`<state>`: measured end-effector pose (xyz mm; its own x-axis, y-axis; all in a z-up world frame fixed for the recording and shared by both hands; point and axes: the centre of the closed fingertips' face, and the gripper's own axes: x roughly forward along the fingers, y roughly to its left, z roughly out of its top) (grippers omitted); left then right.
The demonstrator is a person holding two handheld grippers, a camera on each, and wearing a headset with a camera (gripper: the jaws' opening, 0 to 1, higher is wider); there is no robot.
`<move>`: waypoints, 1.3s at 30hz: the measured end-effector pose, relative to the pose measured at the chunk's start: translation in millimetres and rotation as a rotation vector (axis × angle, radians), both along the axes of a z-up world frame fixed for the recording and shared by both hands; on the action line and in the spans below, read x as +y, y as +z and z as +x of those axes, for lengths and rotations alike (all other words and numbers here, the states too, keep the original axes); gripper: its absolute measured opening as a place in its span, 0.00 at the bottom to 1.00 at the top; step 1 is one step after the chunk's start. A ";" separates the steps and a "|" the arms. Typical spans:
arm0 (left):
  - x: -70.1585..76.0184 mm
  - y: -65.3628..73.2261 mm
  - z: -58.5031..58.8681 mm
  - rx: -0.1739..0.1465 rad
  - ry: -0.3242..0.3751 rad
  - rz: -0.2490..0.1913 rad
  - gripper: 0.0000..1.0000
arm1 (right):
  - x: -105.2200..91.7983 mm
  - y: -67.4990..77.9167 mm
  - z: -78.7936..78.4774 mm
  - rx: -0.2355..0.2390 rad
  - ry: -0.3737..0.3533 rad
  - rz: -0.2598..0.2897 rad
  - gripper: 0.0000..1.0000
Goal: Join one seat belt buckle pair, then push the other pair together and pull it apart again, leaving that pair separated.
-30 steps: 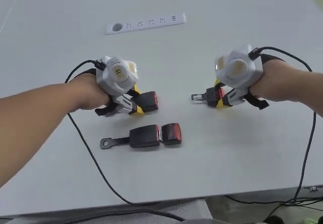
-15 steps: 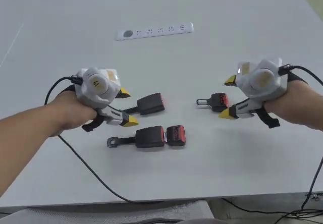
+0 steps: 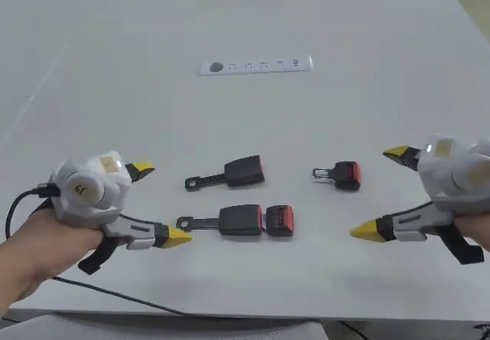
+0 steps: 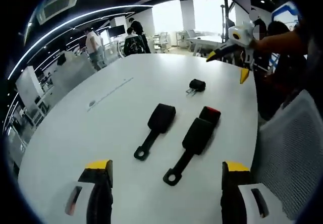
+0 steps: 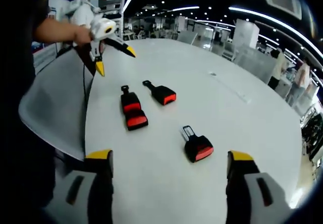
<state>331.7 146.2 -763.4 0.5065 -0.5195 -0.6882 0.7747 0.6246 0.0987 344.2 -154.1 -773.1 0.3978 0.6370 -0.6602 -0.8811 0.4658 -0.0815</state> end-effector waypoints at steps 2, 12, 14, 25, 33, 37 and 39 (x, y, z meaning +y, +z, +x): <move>5.3 3.1 -3.1 -0.016 0.024 -0.004 1.00 | -6.1 1.5 -3.7 0.003 -0.028 0.006 0.96; 27.8 -1.7 -17.1 -0.010 0.117 -0.030 1.00 | -21.8 11.2 -14.3 -0.019 -0.143 0.036 1.00; 27.7 -2.1 -17.8 -0.009 0.123 -0.034 1.00 | -20.8 11.7 -15.1 -0.022 -0.163 0.052 1.00; 25.6 4.1 -19.2 -0.016 0.124 -0.049 1.00 | -29.1 7.0 -19.8 -0.022 -0.189 0.054 1.00; 20.8 -2.0 -26.8 -0.004 0.112 -0.045 1.00 | -35.7 6.7 -21.2 -0.022 -0.217 0.054 1.00; 19.4 -2.6 -28.6 0.001 0.103 -0.045 1.00 | -32.1 7.4 -22.2 -0.018 -0.220 0.070 1.00; 20.0 -2.8 -28.0 0.001 0.104 -0.044 1.00 | -28.7 7.1 -23.6 -0.017 -0.219 0.074 1.00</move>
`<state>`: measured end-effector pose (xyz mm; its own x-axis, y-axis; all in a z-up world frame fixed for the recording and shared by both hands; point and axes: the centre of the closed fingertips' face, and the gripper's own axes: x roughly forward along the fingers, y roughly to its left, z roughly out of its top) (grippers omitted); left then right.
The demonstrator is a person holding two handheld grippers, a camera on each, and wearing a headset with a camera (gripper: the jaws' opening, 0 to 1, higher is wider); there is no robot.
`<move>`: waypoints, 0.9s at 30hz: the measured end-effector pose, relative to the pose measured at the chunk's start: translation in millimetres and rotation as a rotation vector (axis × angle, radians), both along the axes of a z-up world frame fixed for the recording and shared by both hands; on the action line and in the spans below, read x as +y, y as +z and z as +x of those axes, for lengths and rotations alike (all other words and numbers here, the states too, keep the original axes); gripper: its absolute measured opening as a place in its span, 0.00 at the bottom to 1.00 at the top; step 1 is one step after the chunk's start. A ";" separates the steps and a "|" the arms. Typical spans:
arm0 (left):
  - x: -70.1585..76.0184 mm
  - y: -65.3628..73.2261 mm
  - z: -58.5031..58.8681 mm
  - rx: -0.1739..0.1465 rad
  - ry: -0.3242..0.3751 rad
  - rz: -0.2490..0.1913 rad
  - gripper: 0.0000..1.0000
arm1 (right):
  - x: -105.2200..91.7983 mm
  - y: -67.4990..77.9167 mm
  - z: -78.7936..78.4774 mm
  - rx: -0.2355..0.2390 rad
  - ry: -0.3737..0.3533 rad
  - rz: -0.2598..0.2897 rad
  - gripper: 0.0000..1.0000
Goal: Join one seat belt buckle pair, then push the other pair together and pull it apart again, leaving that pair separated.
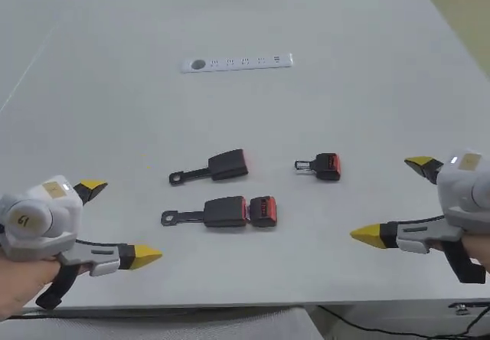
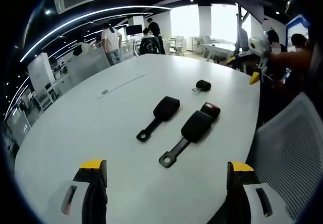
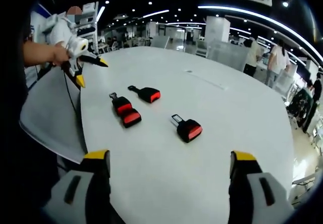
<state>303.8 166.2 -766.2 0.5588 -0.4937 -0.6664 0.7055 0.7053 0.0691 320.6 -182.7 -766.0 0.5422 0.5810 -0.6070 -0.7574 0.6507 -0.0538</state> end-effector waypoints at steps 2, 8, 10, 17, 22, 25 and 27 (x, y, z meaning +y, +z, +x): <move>-0.1 0.8 1.4 -0.002 0.005 -0.008 1.00 | 4.3 -2.1 -2.2 0.000 0.009 -0.004 1.00; -2.0 1.0 2.6 -0.005 -0.004 -0.011 1.00 | 13.7 -10.6 -7.3 0.002 0.058 -0.042 1.00; -2.1 0.6 2.8 -0.004 -0.002 -0.012 1.00 | 14.3 -10.4 -5.2 0.002 0.052 -0.029 1.00; -2.0 -3.2 -0.9 0.006 -0.005 -0.007 1.00 | 13.2 -10.1 -1.5 -0.005 0.051 -0.044 1.00; -3.5 -4.8 -1.9 0.013 -0.013 -0.004 1.00 | 20.1 -13.9 -5.5 -0.004 0.079 -0.061 1.00; -4.3 -3.6 -0.1 0.010 -0.013 -0.006 1.00 | 20.4 -16.0 -4.5 -0.002 0.077 -0.060 1.00; -4.6 -3.4 1.2 0.010 -0.013 -0.008 1.00 | 21.9 -15.7 -3.7 0.000 0.078 -0.056 1.00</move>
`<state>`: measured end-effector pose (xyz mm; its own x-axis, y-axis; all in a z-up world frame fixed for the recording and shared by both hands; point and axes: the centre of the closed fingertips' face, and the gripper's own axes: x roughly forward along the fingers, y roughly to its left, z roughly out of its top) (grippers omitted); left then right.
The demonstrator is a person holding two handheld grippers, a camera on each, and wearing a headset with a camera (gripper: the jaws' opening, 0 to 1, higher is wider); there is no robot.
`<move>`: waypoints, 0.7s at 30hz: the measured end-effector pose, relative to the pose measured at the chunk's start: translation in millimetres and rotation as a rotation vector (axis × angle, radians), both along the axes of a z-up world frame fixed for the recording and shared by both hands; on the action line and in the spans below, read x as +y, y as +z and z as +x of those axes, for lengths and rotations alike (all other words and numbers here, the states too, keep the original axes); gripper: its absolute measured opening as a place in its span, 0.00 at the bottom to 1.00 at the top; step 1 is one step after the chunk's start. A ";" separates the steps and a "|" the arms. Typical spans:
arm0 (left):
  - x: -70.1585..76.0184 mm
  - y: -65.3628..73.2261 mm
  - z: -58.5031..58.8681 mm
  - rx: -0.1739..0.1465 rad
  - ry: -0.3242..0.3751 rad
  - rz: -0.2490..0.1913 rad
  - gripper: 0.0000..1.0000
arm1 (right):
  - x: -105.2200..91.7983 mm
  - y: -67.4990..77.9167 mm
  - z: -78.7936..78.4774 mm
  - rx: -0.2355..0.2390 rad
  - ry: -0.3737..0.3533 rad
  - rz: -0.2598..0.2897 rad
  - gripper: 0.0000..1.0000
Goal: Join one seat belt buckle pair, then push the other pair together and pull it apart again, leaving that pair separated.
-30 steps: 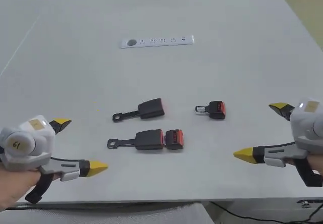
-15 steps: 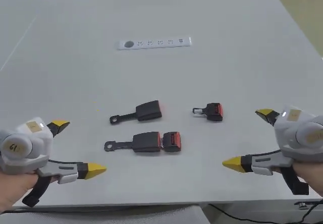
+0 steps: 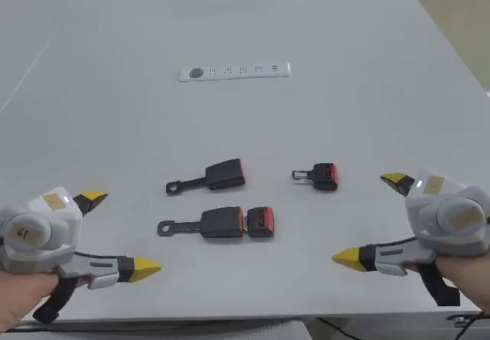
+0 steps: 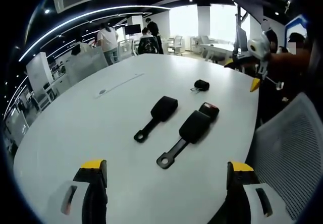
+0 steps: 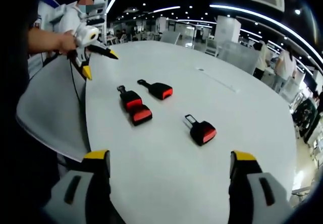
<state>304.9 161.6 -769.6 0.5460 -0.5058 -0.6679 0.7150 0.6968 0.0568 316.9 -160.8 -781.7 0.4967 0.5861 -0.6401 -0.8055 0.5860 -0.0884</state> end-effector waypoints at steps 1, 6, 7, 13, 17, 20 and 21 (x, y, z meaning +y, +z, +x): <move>0.0 -0.1 0.3 0.001 0.000 0.001 1.00 | 0.4 0.0 0.8 0.000 0.002 -0.001 1.00; -0.1 -0.6 2.2 0.002 0.002 -0.003 1.00 | -0.1 0.0 3.8 0.003 -0.003 0.002 1.00; 0.0 -0.9 2.4 0.003 0.002 -0.003 1.00 | -0.3 -0.5 4.0 0.004 -0.004 0.003 1.00; 0.5 -3.3 0.7 0.012 0.006 -0.011 1.00 | -1.9 -5.7 1.5 0.021 -0.022 0.012 1.00; 4.7 -5.6 0.6 0.015 0.020 -0.014 1.00 | -3.6 -7.2 -1.7 0.039 -0.036 0.028 1.00; 7.2 -5.9 -0.8 0.015 0.037 -0.026 1.00 | -10.1 -5.8 1.3 0.073 -0.115 0.081 1.00; 7.6 -6.5 -2.6 0.016 0.039 -0.029 1.00 | -9.0 -3.1 2.1 0.068 -0.118 0.099 1.00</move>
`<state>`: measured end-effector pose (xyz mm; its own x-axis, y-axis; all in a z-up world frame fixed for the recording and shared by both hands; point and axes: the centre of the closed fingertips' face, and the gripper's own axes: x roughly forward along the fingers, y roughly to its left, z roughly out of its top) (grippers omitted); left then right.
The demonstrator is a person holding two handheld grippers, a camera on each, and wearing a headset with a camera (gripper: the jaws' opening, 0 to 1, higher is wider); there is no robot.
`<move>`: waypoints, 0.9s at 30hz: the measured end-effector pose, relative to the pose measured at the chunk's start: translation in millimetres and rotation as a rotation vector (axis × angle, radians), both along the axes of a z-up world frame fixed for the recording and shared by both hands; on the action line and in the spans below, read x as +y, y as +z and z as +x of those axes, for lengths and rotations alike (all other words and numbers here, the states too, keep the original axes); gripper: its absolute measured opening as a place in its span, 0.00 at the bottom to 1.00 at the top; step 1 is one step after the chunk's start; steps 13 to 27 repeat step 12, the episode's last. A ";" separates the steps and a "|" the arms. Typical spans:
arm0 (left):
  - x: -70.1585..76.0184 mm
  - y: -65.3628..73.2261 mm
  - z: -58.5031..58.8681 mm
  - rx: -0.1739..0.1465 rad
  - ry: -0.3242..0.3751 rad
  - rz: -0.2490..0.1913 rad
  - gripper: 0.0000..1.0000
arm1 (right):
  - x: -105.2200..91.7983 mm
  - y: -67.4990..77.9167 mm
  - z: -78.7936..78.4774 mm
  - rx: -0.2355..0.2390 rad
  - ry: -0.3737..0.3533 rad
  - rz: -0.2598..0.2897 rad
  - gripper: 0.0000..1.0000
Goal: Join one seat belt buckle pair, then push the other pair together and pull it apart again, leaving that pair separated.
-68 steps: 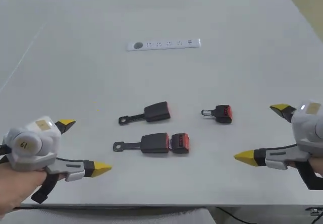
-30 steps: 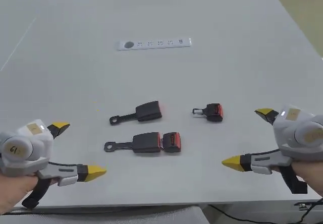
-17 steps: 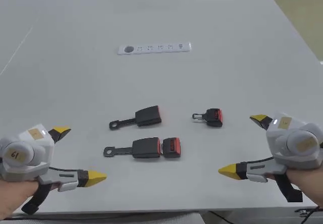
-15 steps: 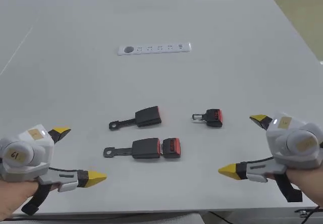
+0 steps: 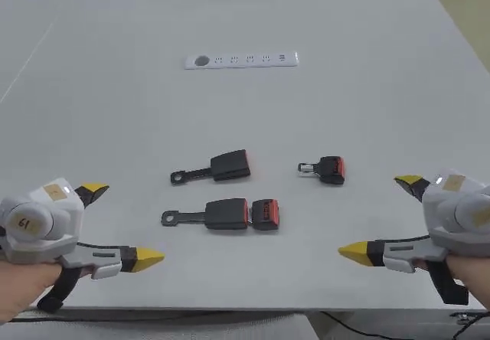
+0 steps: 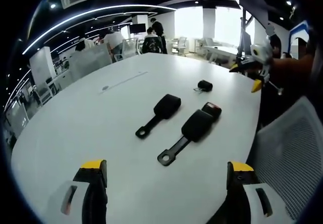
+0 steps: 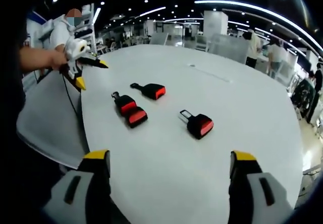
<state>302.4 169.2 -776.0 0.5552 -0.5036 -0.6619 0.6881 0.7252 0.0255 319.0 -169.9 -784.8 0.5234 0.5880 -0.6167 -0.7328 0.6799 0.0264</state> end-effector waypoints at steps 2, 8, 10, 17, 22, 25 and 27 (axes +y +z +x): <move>0.8 -2.2 -3.1 0.001 -0.004 -0.002 1.00 | 0.9 0.4 -0.1 -0.003 0.003 0.001 1.00; 6.5 -3.1 -7.7 0.008 -0.001 -0.004 1.00 | 4.2 5.4 4.1 -0.020 -0.004 -0.001 1.00; 7.2 0.9 -5.8 -0.002 0.008 -0.012 1.00 | 4.7 10.4 4.7 -0.026 -0.011 0.005 1.00; 7.3 3.1 -3.4 -0.008 0.019 -0.017 1.00 | 5.7 12.2 3.1 -0.024 -0.004 -0.001 1.00; 7.3 3.1 -3.4 -0.008 0.019 -0.017 1.00 | 5.7 12.2 3.1 -0.024 -0.004 -0.001 1.00; 7.3 3.1 -3.4 -0.008 0.019 -0.017 1.00 | 5.7 12.2 3.1 -0.024 -0.004 -0.001 1.00; 7.3 3.1 -3.4 -0.008 0.019 -0.017 1.00 | 5.7 12.2 3.1 -0.024 -0.004 -0.001 1.00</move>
